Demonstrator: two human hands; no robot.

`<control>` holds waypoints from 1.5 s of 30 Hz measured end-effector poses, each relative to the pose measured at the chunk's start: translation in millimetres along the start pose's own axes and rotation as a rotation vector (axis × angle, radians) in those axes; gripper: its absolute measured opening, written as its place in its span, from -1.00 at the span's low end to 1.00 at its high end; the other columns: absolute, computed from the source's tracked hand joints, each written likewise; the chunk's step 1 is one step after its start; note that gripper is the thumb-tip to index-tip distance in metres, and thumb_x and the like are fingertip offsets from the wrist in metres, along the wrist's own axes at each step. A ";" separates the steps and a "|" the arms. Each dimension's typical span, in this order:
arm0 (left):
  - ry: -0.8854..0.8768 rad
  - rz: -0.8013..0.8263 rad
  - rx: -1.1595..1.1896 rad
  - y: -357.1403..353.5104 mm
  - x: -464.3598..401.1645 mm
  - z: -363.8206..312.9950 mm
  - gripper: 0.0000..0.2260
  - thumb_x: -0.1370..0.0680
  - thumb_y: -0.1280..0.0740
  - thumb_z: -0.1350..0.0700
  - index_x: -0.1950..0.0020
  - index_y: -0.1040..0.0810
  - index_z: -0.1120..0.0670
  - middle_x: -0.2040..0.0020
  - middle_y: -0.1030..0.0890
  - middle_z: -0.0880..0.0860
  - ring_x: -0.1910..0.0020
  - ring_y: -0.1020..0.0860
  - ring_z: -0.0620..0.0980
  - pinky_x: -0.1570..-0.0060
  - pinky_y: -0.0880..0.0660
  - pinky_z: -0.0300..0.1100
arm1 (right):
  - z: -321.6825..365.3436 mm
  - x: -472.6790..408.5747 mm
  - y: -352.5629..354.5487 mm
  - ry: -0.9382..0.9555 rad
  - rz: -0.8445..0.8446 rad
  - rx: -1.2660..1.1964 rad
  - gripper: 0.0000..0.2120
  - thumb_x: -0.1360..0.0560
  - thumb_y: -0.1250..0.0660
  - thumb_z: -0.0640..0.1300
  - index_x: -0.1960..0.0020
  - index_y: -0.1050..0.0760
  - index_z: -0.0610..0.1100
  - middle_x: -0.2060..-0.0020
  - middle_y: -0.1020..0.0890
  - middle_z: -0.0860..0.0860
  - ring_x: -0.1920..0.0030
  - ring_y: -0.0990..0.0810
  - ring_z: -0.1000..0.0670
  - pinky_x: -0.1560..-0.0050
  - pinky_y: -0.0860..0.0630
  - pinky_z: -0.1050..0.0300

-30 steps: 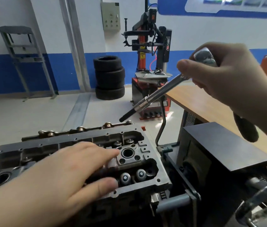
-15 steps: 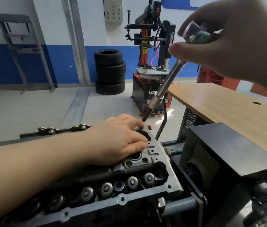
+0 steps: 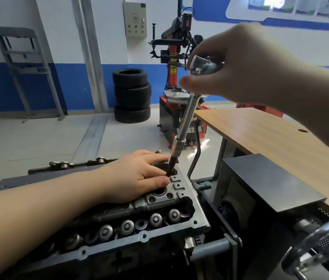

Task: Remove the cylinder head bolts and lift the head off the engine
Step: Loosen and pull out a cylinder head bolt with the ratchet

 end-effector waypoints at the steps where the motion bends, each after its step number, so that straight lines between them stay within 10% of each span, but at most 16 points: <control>1: -0.002 -0.013 -0.002 0.3 1.2 -0.3 -0.56 -0.65 -0.10 -0.39 -0.33 -0.65 -0.30 -0.64 -0.23 -0.34 -0.60 -0.18 -0.19 -0.61 -0.18 -0.02 | 13.6 -1.9 1.7 0.008 0.002 0.032 -0.65 -0.51 -0.44 0.16 0.12 -0.65 -0.14 0.34 -0.56 -0.03 0.34 -0.45 0.02 0.43 -0.33 0.23; 12: 0.028 -0.196 0.111 13.0 20.6 5.5 -0.60 -0.52 -0.21 -0.45 -0.23 -0.67 -0.39 -0.52 -0.47 -0.29 -0.50 -0.27 -0.42 -0.53 -0.18 -0.29 | 9.5 -23.0 -14.5 0.093 -0.010 0.157 -0.54 -0.49 -0.33 0.26 0.03 -0.68 -0.15 0.24 -0.67 -0.13 0.22 -0.63 -0.13 0.17 -0.61 -0.13; 45: 0.024 -0.248 0.090 13.5 20.1 9.3 -0.70 -0.64 -0.31 -0.30 -0.32 -0.66 -0.31 -0.54 -0.44 -0.30 -0.52 -0.24 -0.41 -0.57 -0.17 -0.24 | 11.7 -23.8 -24.4 0.096 0.031 0.122 -0.60 -0.47 -0.38 0.21 -0.04 -0.72 -0.08 0.29 -0.67 -0.03 0.28 -0.61 -0.05 0.21 -0.60 0.00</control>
Point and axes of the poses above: each hand's wrist, its own x-axis away from the middle knuckle, its own y-axis out of the back of the hand, z = x × y, the point moved 8 cm from there along -x, towards the middle knuckle
